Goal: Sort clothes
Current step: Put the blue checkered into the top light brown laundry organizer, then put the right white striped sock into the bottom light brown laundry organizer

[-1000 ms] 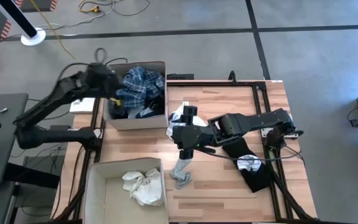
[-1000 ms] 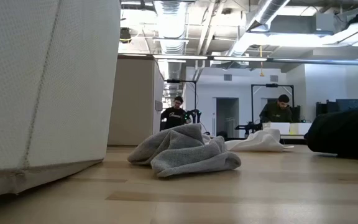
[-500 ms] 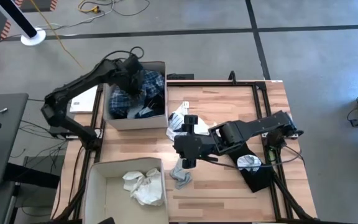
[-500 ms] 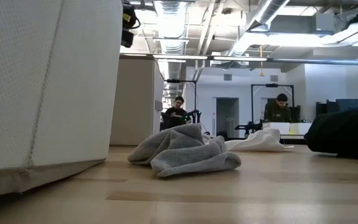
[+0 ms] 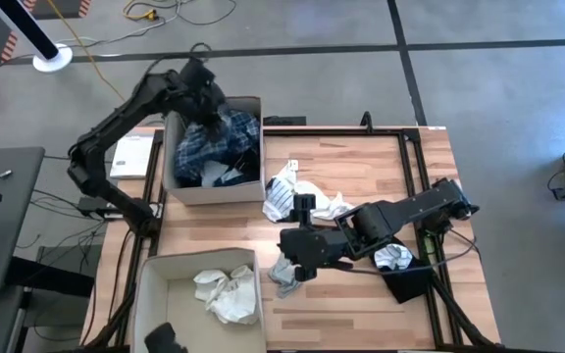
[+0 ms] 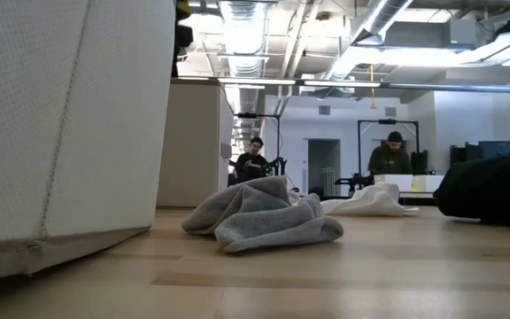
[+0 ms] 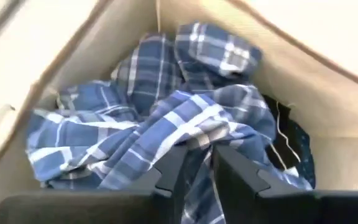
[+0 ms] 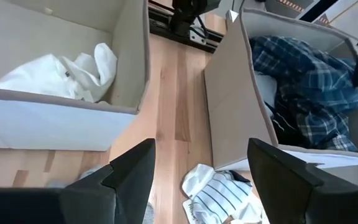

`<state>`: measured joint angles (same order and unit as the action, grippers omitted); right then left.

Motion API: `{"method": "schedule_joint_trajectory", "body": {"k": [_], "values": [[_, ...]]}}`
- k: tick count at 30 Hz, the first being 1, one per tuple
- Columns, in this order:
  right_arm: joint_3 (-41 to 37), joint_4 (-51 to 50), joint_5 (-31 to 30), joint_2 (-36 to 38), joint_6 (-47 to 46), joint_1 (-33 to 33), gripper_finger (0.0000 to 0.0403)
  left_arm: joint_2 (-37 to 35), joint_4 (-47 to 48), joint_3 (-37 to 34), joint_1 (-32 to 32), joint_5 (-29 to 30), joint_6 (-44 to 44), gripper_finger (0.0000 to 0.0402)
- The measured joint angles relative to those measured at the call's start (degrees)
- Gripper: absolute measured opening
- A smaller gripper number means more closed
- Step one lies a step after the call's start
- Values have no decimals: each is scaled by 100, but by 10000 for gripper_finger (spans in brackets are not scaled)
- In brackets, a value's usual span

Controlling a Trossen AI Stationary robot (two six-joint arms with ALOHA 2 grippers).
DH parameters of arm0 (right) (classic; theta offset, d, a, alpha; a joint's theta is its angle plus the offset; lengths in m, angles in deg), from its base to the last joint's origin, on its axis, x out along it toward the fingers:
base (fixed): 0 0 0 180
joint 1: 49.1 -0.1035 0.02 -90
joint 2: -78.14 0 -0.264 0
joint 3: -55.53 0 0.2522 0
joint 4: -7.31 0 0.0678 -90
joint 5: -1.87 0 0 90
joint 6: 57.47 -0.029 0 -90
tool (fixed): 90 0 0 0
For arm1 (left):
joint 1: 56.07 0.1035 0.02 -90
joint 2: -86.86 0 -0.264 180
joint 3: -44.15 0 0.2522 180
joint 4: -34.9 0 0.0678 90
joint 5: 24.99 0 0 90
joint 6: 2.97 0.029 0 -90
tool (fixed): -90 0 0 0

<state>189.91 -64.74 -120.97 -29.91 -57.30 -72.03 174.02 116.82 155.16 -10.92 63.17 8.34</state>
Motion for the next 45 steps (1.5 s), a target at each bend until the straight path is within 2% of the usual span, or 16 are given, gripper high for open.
{"method": "schedule_joint_trajectory", "body": {"k": [3,6,11,17,24,29,39,45], "values": [[0,-1,-5,0,-32,-21,270,379,515,-1,422,-292,-95,51],[0,2,-9,0,-38,-59,270,877,1132,-13,676,-291,-151,31],[0,4,-11,0,-62,-120,270,1482,1524,97,780,-179,-34,11],[0,-13,-25,-2,-78,-146,270,1608,1738,499,802,-248,161,2],[0,-58,-24,-2,-78,-144,270,1543,1832,527,781,-307,173,3],[0,-94,-24,-2,-78,-142,270,1240,1779,527,653,-387,277,54],[0,-227,-22,-2,-32,-142,270,357,1801,525,359,-387,349,225],[0,-613,-24,-2,-183,-129,270,-352,1721,525,99,-383,341,269]]}}
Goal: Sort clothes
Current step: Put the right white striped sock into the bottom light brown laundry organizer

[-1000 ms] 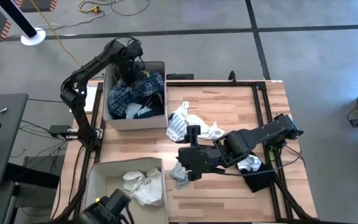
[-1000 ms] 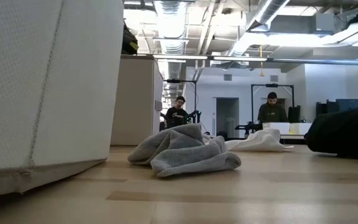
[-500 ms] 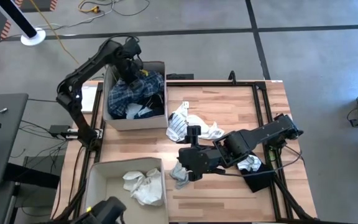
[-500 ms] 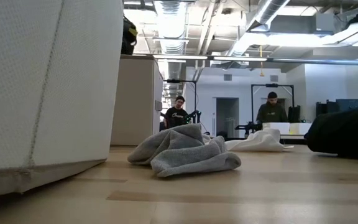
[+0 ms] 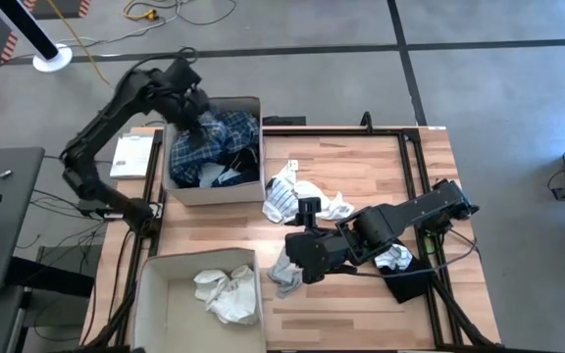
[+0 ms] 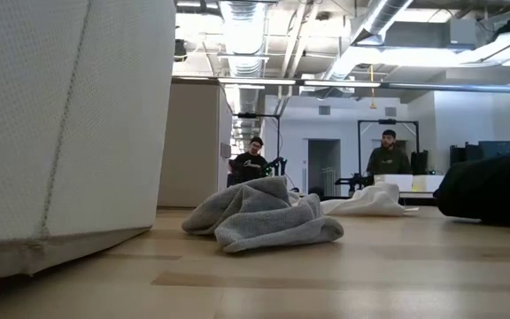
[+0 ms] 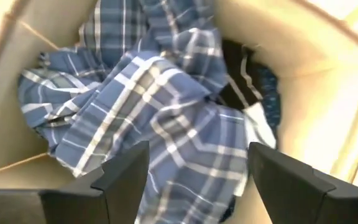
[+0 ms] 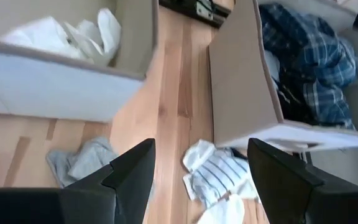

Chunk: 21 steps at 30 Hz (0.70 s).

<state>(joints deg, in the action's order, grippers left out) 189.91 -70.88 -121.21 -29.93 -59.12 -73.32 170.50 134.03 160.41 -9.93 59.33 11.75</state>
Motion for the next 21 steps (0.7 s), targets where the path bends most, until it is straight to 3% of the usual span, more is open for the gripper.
{"method": "schedule_joint_trajectory", "body": {"k": [16,21], "values": [[0,-1797,-54,-1,-1245,26,270,-2484,-355,-2,-1734,72,-434,267],[0,-1960,-21,-2,-1397,-58,270,-3130,-633,-4,-2179,-210,-494,267]]}}
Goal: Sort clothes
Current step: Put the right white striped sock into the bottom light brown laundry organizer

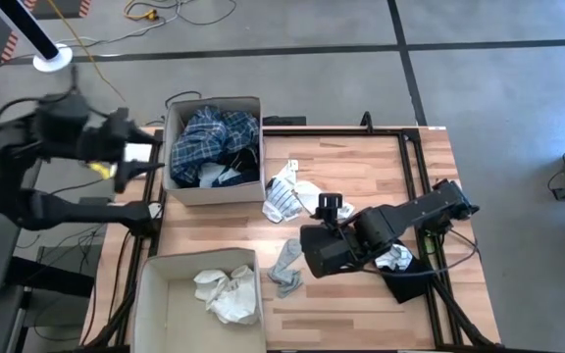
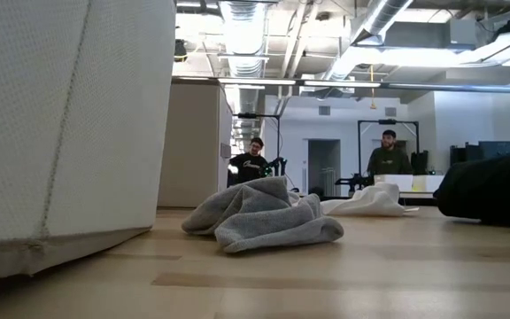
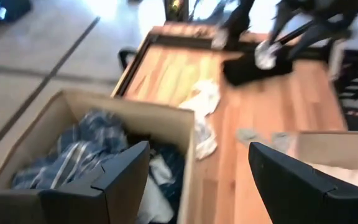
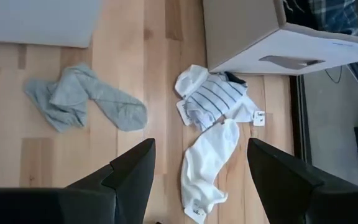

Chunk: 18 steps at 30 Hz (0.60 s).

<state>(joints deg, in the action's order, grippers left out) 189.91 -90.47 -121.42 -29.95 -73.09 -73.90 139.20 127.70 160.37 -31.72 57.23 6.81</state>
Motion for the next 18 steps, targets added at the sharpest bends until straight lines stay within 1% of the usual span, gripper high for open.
{"method": "schedule_joint_trajectory", "body": {"k": [4,7,13,18], "values": [[0,-96,10,0,-2,-32,270,-503,-153,-205,-85,-248,118,267],[0,-181,57,7,0,-30,270,-947,-322,-606,-85,-283,226,267],[0,-257,94,297,-50,-138,270,-1858,-828,-1802,-85,-768,127,267],[0,54,96,786,-29,-324,270,-2514,-1350,-2815,-84,-1285,-16,267]]}}
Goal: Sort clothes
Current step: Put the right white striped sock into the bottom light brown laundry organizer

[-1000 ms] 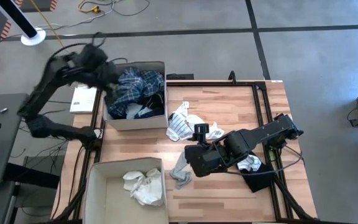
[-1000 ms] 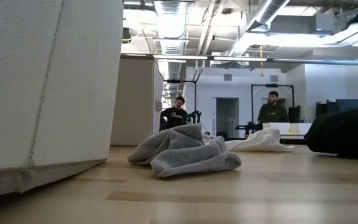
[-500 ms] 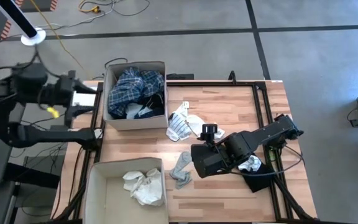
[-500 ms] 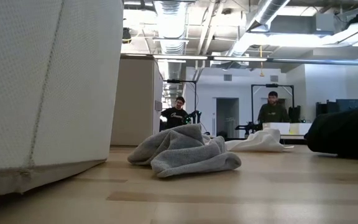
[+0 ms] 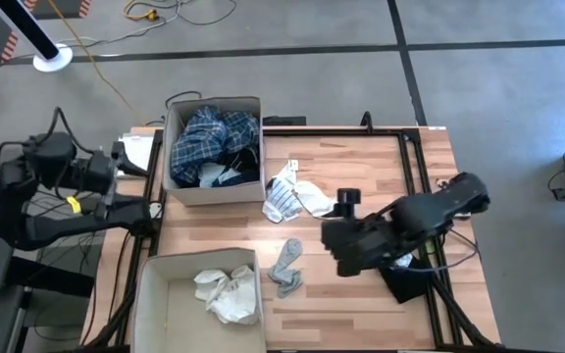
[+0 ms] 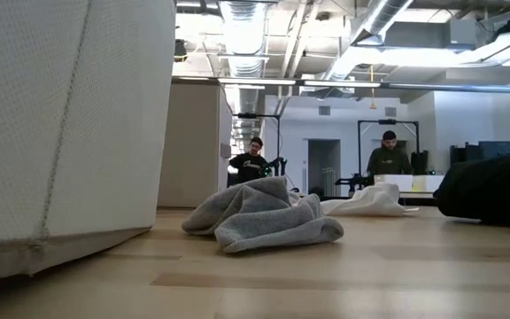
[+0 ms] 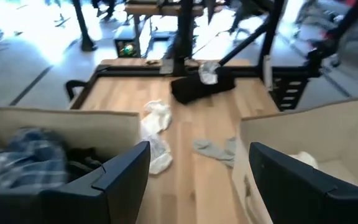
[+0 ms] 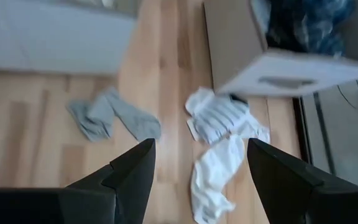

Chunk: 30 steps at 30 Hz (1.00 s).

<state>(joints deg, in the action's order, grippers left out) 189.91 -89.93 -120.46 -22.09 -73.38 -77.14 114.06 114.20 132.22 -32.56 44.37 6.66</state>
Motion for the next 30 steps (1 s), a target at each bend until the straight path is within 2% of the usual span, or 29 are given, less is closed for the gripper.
{"method": "schedule_joint_trajectory", "body": {"k": [12,23,30], "values": [[7,251,9,797,-2,-448,270,-910,-1811,-1652,2,-1526,-468,267],[0,363,-68,1461,403,-604,270,-1049,-2427,-2398,2,-1549,-777,267],[0,553,-92,1990,848,-607,270,-1049,-2850,-2519,2,-1554,-1015,267]]}}
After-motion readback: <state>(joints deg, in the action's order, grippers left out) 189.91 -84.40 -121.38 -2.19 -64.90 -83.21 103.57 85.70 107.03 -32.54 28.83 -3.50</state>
